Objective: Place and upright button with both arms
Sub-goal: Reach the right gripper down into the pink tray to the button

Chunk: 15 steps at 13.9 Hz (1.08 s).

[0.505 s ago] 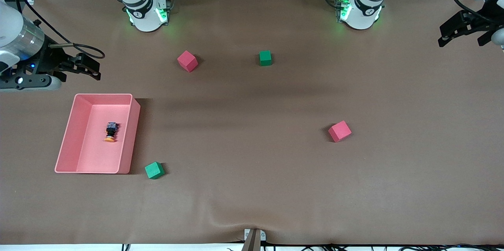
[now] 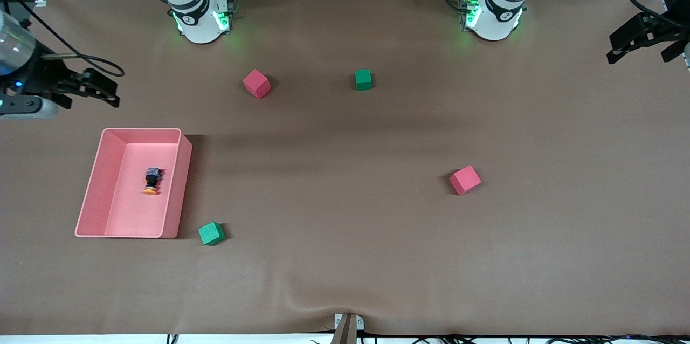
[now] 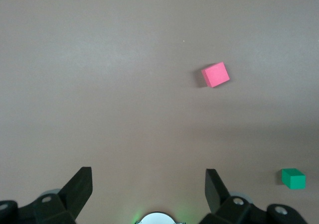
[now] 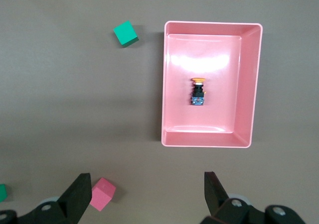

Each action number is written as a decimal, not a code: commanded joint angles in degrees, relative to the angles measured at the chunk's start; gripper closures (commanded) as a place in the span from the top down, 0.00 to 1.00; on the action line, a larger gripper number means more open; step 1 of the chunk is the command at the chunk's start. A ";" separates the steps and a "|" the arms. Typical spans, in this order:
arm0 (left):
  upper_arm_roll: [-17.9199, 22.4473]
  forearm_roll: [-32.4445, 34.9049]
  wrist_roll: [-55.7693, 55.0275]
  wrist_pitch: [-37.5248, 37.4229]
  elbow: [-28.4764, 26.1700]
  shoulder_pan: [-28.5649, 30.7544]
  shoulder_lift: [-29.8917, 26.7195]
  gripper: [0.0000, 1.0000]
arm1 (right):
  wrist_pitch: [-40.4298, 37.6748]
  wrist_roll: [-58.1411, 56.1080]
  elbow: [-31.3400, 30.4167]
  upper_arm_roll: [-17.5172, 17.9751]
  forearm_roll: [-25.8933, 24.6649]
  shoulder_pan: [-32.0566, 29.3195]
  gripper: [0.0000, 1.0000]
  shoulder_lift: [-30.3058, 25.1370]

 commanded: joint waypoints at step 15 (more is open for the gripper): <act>0.59 0.96 1.66 0.21 0.95 0.07 0.67 1.00 | 23.87 -4.07 -11.61 -2.75 -0.62 -5.81 1.00 19.65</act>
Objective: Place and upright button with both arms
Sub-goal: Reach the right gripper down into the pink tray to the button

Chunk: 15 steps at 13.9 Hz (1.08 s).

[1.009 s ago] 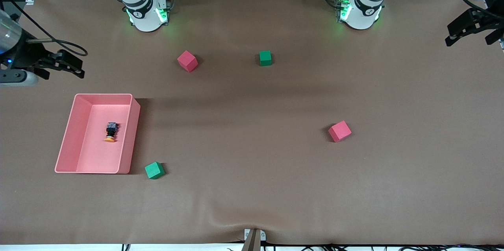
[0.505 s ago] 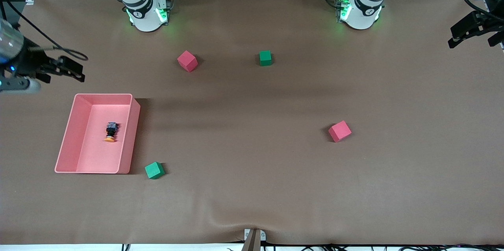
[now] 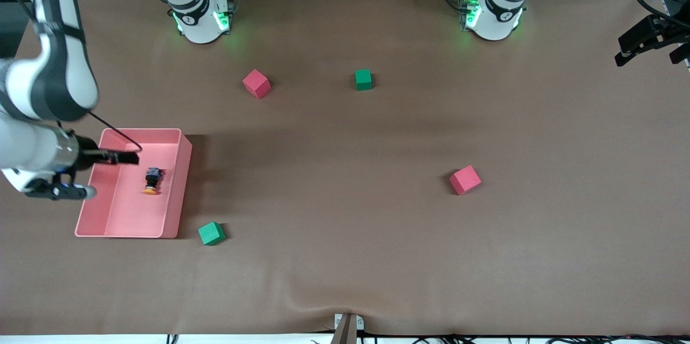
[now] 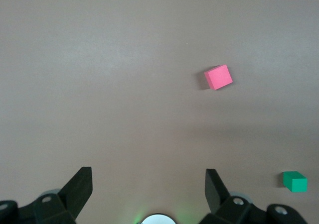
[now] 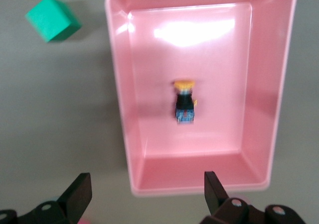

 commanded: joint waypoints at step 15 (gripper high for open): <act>-0.45 1.04 0.17 -0.51 0.54 0.03 1.58 1.00 | 22.70 -8.23 -9.78 0.62 1.53 -5.61 1.00 12.99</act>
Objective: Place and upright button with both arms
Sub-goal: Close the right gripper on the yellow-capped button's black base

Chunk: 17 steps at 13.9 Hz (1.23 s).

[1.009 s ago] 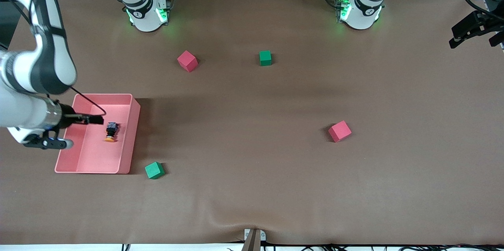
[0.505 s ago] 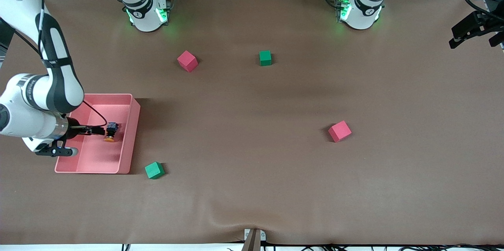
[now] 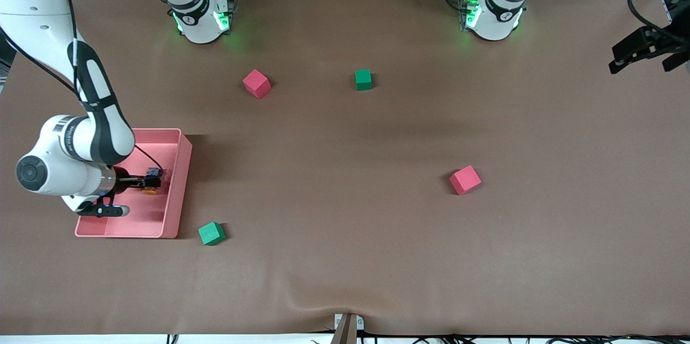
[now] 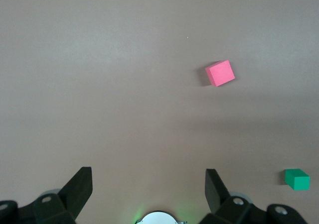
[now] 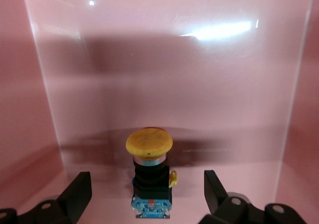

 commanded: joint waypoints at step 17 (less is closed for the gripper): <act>0.07 0.95 0.26 -0.95 0.89 0.55 -2.33 1.00 | -35.61 3.12 25.04 0.81 1.08 5.83 0.00 -0.71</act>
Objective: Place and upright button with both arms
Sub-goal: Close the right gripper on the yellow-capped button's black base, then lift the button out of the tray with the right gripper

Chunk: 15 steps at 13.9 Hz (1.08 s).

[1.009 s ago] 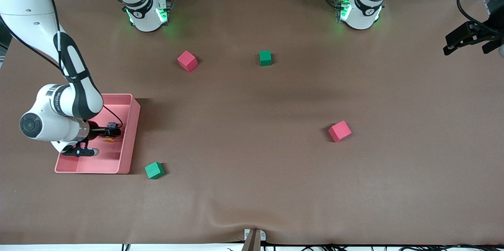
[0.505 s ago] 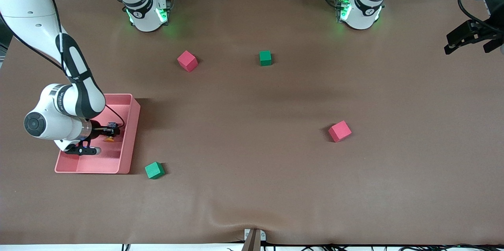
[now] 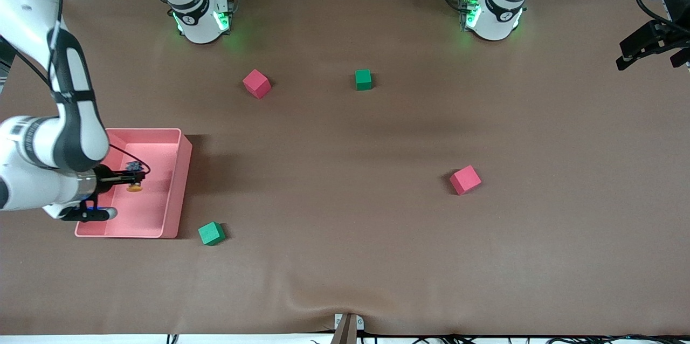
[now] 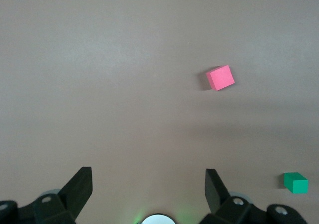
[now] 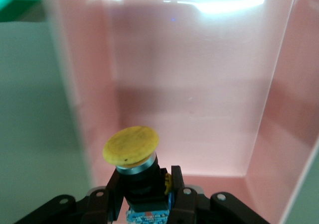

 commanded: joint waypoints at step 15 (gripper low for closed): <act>-0.36 0.86 0.18 -1.51 0.14 0.39 0.62 1.00 | 32.40 52.19 16.77 8.51 8.12 43.21 0.00 19.26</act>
